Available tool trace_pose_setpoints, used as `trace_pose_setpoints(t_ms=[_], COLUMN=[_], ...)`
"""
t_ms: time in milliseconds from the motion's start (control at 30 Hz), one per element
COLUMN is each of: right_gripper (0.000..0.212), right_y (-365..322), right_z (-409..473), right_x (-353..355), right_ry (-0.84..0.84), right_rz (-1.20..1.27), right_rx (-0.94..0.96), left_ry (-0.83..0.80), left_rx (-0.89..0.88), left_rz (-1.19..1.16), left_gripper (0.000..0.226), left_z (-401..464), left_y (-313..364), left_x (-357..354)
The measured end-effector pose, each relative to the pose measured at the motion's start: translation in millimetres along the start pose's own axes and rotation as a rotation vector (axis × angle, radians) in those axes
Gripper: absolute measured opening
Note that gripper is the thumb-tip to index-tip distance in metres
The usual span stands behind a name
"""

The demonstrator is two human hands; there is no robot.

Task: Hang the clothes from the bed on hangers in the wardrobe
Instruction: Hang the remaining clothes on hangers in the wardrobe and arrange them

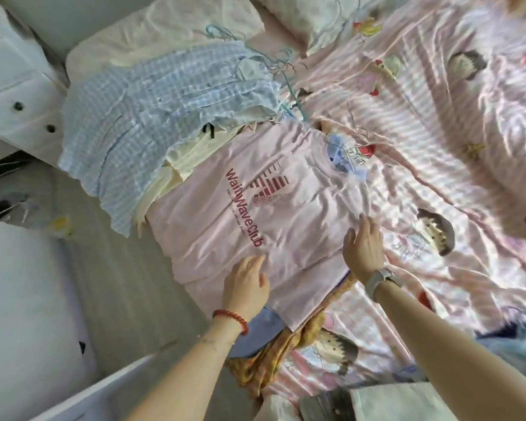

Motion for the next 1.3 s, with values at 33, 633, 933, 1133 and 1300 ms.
trace_pose_setpoints(t_ms=[33,633,933,1133,1300], right_gripper=[0.046,0.038,0.036,0.020,0.029], right_y=[3,-27,-4,21,30], right_z=[17,146,34,-36,-67], right_x=[1,-13,-14,2,27], right_ry=[-0.009,-0.265,0.040,0.056,0.068], right_rz=[0.019,0.377,0.438,0.439,0.345], right_rx=[-0.041,-0.418,-0.308,-0.013,0.161], left_ry=[-0.074,-0.632,0.015,0.163,0.038], left_rx=[0.000,0.019,-0.121,-0.392,-0.410], left_rz=[0.028,0.170,-0.021,0.265,0.463], left_gripper=[0.048,0.055,0.044,0.058,0.051], left_z=[11,52,92,137,145], left_y=[2,-21,15,58,70], left_x=[-12,-93,4,54,63])
Point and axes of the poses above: each hand's wrist, its own z-axis towards the middle knuckle, its own x-axis out of the back of the hand, y = z × x, the point moved 4 cm from there along z, towards the middle knuckle, and after that the axes turned 7 degrees about -x, right-handed, at the moved point
